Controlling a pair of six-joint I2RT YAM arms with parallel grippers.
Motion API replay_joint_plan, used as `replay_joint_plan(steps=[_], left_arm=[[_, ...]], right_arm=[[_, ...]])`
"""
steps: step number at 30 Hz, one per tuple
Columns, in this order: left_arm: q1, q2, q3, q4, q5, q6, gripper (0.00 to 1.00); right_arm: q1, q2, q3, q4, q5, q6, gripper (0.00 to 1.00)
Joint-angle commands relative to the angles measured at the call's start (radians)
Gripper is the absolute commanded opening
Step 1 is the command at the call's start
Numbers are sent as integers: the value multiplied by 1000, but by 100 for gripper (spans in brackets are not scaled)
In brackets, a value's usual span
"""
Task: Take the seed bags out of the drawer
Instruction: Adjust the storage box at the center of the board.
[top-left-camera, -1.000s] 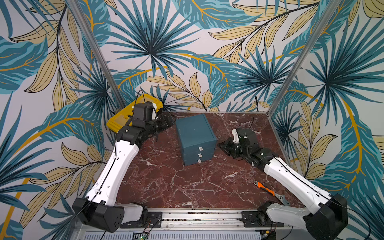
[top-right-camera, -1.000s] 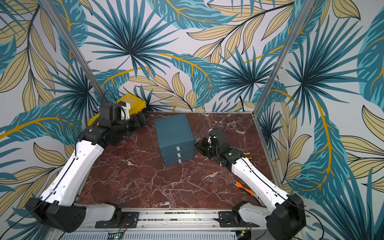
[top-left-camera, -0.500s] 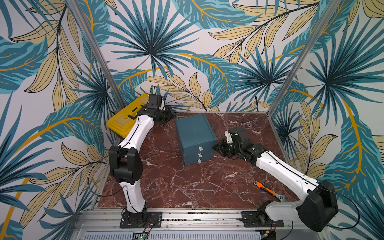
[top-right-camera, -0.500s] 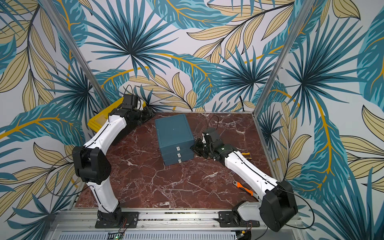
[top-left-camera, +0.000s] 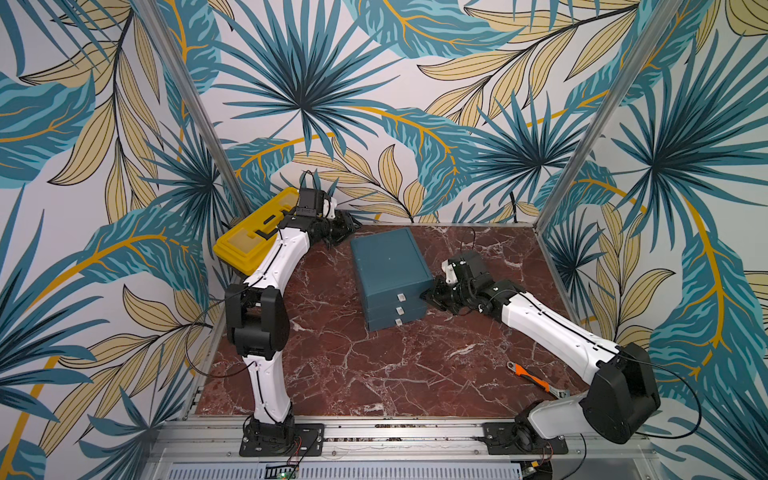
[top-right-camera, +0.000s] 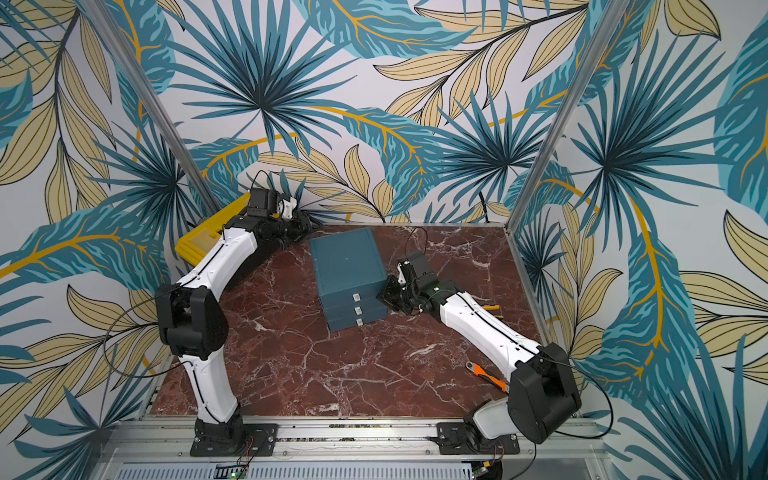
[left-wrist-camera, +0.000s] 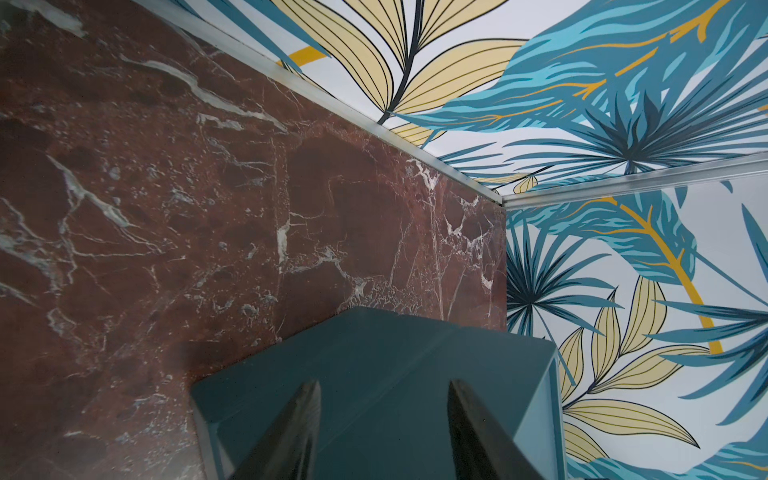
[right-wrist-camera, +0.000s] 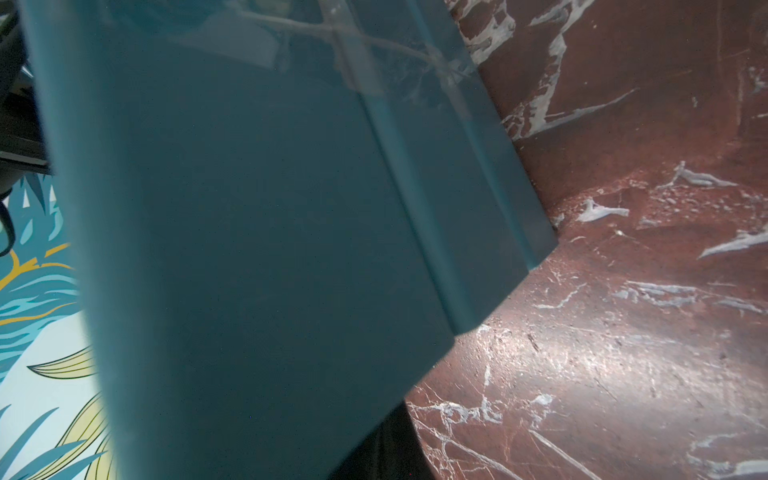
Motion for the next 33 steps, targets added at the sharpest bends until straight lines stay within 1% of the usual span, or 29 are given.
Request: replay_joint_plan(steps=[1,9,14,18,23,24,26,29,33], left_arm=[[5,-81,-78,38,49,14,54],[4,-171,-179,19,88,11,54],[2,-247,-291,70,105,-20,54],[-1,-308,-376,98,103,-46,54],[-2,-384,-436,83,77,-51,55],[-2,-399,-440,65,59,-49,56],[0,-421,-436,11,9,-41,61],[5,-459,-411,-95,-97,-25,65],[14,-510,-338,-267,-261,1,78]], right_arm=[[-1,10,17,-58,15,-52,6],[-12,18,50,-125,43,-106,6],[-15,37,77,-158,59,-136,6],[-17,59,88,-165,61,-148,6],[-18,93,119,-177,66,-161,6],[-20,99,126,-182,69,-163,6],[-21,105,133,-185,73,-163,6],[-26,114,139,-185,76,-157,7],[-26,116,140,-188,56,-143,8]])
